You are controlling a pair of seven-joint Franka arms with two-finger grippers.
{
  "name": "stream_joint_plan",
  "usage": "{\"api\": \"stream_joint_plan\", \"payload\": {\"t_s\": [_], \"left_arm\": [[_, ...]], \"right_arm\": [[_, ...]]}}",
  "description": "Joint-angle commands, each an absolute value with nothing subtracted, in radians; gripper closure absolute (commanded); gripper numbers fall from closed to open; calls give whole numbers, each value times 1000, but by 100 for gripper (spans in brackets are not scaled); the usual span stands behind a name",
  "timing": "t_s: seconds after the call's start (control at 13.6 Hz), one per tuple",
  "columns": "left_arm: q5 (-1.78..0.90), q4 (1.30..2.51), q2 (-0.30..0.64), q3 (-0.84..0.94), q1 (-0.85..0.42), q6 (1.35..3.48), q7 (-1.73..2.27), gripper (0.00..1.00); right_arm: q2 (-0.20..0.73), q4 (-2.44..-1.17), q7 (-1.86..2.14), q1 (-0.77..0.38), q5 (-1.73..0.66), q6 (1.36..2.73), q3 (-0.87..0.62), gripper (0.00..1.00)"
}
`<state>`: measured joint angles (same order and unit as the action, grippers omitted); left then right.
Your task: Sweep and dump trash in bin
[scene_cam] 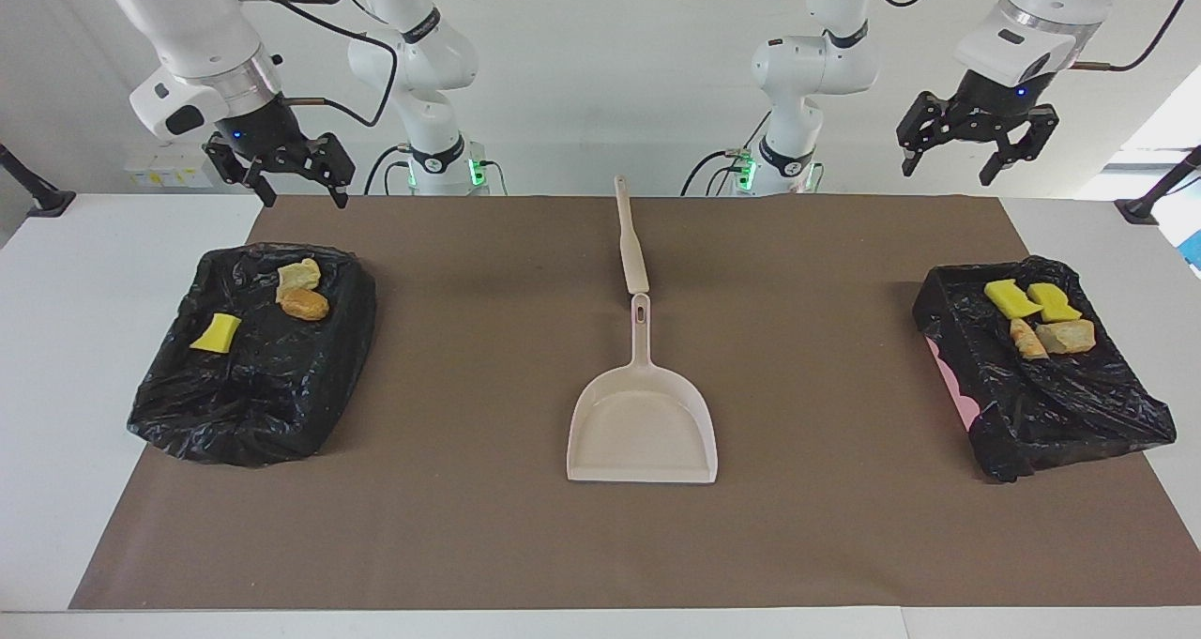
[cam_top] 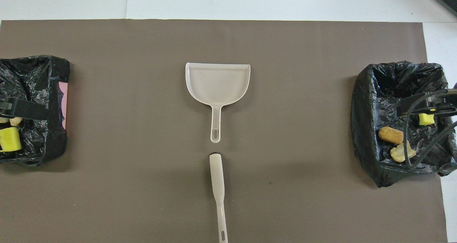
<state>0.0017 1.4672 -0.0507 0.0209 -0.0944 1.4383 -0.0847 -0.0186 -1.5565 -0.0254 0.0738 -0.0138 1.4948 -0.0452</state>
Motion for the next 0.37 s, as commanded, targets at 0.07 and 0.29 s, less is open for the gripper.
{"api": "stream_joint_plan", "payload": {"t_s": [0.07, 0.29], "left_arm": [[-15, 1447, -44, 32, -77, 1404, -75, 0], [-15, 1457, -51, 32, -77, 1404, -83, 0]], "right_arm": [[-34, -1568, -41, 78, -20, 1488, -49, 0], [-35, -1568, -41, 78, -20, 1488, -49, 0]]}}
